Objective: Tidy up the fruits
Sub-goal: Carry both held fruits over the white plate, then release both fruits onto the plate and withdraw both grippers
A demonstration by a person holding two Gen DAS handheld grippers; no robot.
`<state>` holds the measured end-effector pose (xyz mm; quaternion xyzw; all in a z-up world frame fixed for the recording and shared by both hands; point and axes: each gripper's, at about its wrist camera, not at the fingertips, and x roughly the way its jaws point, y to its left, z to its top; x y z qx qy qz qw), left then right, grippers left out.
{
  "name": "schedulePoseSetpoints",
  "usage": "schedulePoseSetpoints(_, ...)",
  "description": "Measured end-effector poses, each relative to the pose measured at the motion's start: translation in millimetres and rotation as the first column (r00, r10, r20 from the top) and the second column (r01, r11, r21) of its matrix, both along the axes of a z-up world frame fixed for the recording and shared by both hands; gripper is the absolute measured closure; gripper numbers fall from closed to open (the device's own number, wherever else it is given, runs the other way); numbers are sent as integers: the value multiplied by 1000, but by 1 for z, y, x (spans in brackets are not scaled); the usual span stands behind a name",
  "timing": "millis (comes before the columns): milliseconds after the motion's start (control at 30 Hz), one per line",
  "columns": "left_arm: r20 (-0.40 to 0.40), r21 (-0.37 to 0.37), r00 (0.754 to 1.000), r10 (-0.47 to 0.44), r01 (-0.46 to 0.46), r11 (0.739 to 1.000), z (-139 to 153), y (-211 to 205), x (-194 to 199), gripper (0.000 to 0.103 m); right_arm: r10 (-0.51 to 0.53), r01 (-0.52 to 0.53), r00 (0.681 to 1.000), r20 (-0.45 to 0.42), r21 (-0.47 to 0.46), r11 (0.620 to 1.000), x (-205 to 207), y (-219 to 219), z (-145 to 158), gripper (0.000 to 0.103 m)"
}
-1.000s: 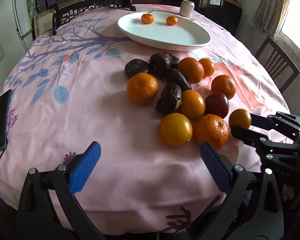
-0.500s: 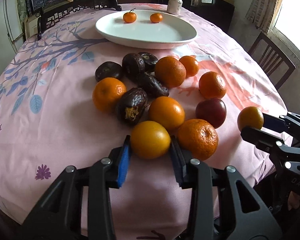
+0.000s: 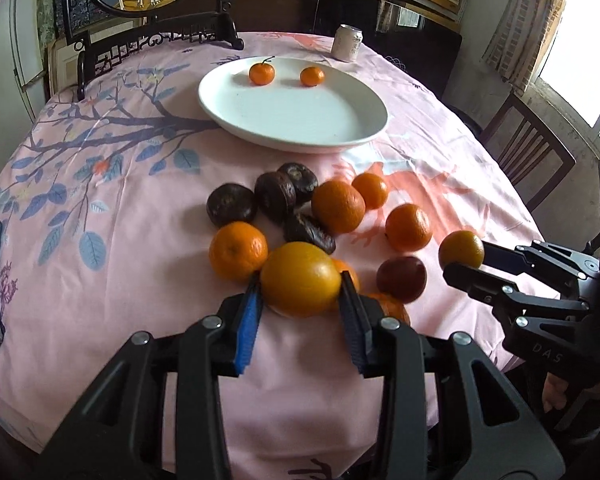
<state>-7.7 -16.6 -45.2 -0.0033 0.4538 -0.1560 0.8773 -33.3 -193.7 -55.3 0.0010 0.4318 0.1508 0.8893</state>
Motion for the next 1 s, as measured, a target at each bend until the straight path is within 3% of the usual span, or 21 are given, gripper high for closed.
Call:
schedulePoseSetpoints(133, 27, 18, 1000, 14, -15, 1000, 23, 1, 52, 65, 29, -29, 999, 20, -16, 999, 42, 6, 18, 65)
schedulePoseSetpoints(233, 5, 30, 999, 48, -48, 998, 32, -1, 117, 65, 45, -45, 998, 33, -9, 999, 90, 10, 32, 65)
schedulePoseSetpoints(367, -35, 47, 994, 104, -102, 994, 29, -7, 203, 65, 51, -50, 997, 56, -13, 999, 162, 19, 40, 66)
schedulePoseSetpoints(500, -63, 58, 990, 127, -123, 991, 15, -14, 257, 65, 45, -45, 999, 21, -23, 999, 225, 26, 28, 66)
schedulePoseSetpoints(700, -121, 64, 983, 142, -135, 989, -7, -18, 291, 65, 30, -33, 998, -46, -57, 998, 273, 31, 2, 66)
schedulePoseSetpoints(1000, -135, 65, 982, 135, -127, 990, -15, -21, 302, 64, 41, -45, 996, -81, -49, 998, 288, 32, -10, 65)
